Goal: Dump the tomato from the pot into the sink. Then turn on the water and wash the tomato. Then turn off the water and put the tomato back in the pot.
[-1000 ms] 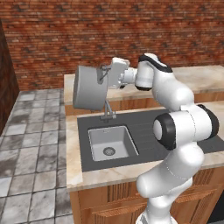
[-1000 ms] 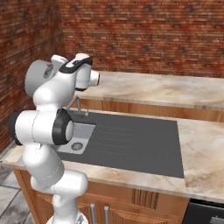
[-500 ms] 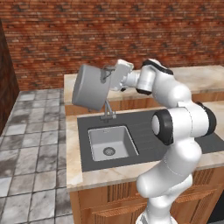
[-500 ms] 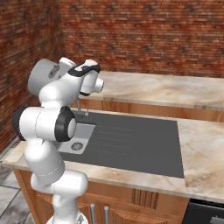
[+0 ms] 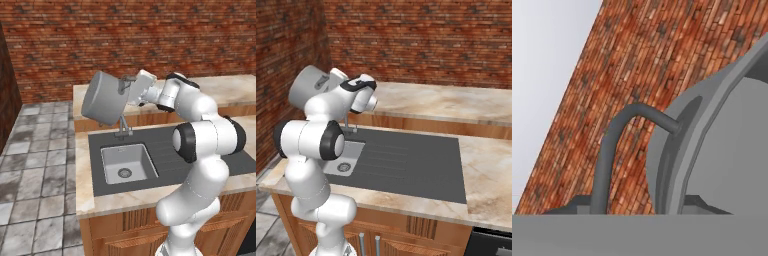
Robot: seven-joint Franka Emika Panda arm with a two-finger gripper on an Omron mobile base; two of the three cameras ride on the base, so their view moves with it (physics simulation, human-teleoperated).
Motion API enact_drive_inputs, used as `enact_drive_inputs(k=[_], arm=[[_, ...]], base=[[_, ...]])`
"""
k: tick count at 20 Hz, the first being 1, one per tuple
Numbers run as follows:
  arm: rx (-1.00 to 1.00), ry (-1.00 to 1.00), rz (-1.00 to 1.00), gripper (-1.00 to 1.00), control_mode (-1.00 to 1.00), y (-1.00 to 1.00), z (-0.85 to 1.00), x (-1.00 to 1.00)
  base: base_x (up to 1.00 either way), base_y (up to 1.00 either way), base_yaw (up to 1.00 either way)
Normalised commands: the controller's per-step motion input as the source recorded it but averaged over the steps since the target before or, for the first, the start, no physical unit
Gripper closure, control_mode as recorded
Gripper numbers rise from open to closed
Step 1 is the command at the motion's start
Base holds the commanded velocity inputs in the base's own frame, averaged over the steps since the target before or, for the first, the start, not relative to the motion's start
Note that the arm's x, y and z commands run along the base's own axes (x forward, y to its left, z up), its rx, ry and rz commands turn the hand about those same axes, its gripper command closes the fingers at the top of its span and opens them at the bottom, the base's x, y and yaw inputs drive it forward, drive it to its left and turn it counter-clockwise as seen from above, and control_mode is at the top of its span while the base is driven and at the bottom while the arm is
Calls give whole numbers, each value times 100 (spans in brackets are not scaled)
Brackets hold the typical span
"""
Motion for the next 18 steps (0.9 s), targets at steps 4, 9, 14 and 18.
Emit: enact_drive_inputs(k=[4,9,14,18], arm=[[9,0,0,100,-100,-18,0,0],[6,0,0,100,-100,-18,0,5],[5,0,0,100,-100,-17,-1,4],[4,2,0,100,-100,-12,-2,1]], base=[[0,0,0],[0,0,0],[0,0,0],[0,0,0]])
